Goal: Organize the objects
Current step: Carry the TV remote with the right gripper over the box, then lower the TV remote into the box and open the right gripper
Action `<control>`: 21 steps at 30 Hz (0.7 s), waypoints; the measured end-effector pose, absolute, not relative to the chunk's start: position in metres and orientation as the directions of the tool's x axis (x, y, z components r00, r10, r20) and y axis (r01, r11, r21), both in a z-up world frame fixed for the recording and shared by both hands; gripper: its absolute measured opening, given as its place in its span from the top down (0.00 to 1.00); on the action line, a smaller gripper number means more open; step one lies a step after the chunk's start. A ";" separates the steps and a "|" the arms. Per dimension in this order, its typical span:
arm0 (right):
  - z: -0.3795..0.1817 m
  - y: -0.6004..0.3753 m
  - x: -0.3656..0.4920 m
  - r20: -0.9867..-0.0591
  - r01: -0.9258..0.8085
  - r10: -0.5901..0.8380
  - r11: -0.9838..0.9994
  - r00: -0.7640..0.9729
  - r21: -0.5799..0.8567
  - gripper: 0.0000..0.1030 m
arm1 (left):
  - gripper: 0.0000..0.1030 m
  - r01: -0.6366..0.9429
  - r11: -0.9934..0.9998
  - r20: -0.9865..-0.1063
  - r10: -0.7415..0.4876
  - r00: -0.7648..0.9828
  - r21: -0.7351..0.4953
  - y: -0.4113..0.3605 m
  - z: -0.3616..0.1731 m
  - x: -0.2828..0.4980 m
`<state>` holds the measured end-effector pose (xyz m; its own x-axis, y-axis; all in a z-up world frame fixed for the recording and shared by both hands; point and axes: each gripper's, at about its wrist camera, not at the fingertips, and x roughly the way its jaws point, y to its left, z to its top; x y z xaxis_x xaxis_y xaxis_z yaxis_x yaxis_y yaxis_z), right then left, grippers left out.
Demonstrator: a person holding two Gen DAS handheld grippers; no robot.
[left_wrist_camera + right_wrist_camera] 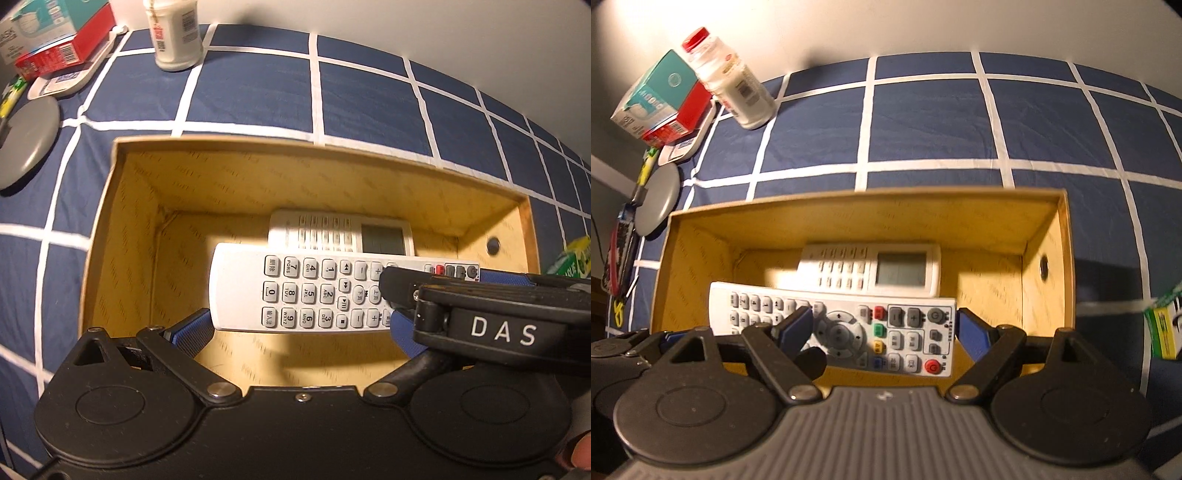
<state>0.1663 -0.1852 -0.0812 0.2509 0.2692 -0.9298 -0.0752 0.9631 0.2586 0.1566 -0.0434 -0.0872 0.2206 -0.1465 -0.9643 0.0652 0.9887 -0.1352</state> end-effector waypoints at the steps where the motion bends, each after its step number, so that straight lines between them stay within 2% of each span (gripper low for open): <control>1: -0.083 -0.186 0.171 -0.930 -0.075 0.268 0.963 0.251 0.257 0.19 | 0.02 0.063 0.989 -0.964 -0.148 0.219 -0.137 -0.044 -0.089 0.160; 21: -0.123 -0.183 0.219 -0.944 -0.060 0.251 0.968 0.213 0.244 0.17 | 0.02 0.060 0.986 -0.971 -0.166 0.173 -0.158 -0.042 -0.131 0.207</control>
